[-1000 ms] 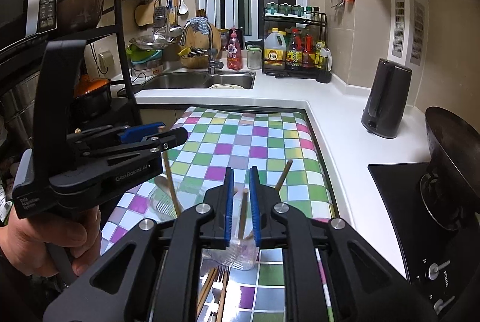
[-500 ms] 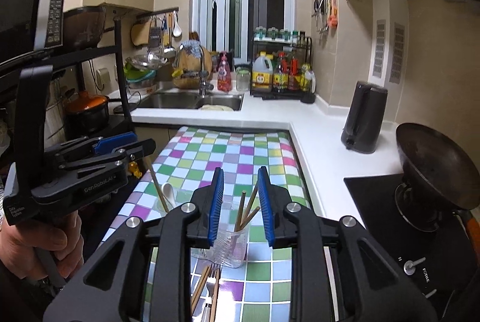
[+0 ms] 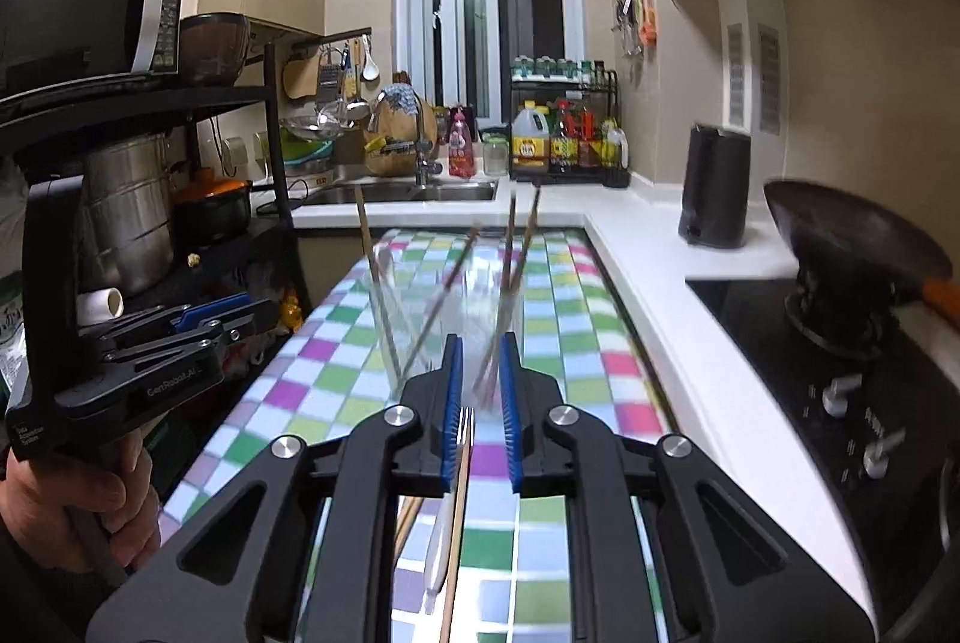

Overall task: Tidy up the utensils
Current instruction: 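Move both tools back over the remaining chopsticks on the cloth, then grasp a bamboo chopstick with the left tool while the right tool grasps another chopstick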

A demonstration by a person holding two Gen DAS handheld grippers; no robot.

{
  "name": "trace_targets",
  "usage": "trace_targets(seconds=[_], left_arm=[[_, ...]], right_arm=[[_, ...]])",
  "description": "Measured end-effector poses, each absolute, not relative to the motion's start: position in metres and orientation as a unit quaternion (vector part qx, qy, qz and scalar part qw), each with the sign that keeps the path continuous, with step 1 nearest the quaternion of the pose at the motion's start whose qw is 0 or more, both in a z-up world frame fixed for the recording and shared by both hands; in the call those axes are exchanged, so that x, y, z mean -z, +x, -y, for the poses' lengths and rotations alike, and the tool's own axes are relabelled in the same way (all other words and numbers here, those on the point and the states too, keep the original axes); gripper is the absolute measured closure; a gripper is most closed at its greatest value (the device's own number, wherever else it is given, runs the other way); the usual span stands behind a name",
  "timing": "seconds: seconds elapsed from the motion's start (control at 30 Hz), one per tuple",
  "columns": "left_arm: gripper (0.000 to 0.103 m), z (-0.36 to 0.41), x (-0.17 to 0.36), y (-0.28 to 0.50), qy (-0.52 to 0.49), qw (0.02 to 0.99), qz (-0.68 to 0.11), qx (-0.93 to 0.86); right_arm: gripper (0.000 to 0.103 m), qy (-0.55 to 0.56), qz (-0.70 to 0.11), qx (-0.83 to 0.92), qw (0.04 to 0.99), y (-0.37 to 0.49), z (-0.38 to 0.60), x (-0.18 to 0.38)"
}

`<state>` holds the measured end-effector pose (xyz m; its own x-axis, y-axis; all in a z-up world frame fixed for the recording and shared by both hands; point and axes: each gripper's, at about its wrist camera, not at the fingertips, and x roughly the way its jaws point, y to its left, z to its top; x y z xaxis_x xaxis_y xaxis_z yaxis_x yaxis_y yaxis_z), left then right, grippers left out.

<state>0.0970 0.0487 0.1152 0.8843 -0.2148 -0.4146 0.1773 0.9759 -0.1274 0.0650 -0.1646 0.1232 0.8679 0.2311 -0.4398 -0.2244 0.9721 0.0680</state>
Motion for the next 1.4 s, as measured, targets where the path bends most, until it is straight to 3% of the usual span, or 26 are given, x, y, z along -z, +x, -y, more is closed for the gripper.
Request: trace_targets(seconds=[0.07, 0.27, 0.43, 1.0, 1.1, 1.17, 1.4], left_arm=[[0.082, -0.046, -0.094, 0.083, -0.048, 0.967, -0.231, 0.092], [0.083, -0.032, -0.029, 0.04, -0.066, 0.957, -0.274, 0.067], [0.083, -0.014, 0.005, 0.017, -0.067, 0.945, -0.309, 0.086], [0.083, 0.018, 0.034, 0.017, -0.03, 0.939, -0.331, 0.092], [0.088, 0.023, 0.035, 0.014, -0.008, 0.942, -0.325, 0.078], [0.098, 0.022, 0.035, 0.013, -0.002, 0.944, -0.322, 0.07], [0.099, 0.011, 0.034, 0.003, -0.003, 0.948, -0.313, 0.057]], right_arm=[[0.092, 0.024, -0.244, -0.122, 0.962, 0.053, 0.166, -0.098], [0.092, 0.044, -0.335, -0.117, 0.934, 0.033, 0.163, -0.01], [0.091, 0.032, -0.371, -0.13, 0.919, 0.03, 0.155, 0.023], [0.093, 0.008, -0.384, -0.131, 0.914, 0.029, 0.151, 0.044], [0.096, 0.013, -0.382, -0.13, 0.915, 0.029, 0.152, 0.044], [0.097, 0.017, -0.38, -0.122, 0.917, 0.028, 0.155, 0.044], [0.097, 0.027, -0.365, -0.099, 0.925, 0.017, 0.162, 0.043]])
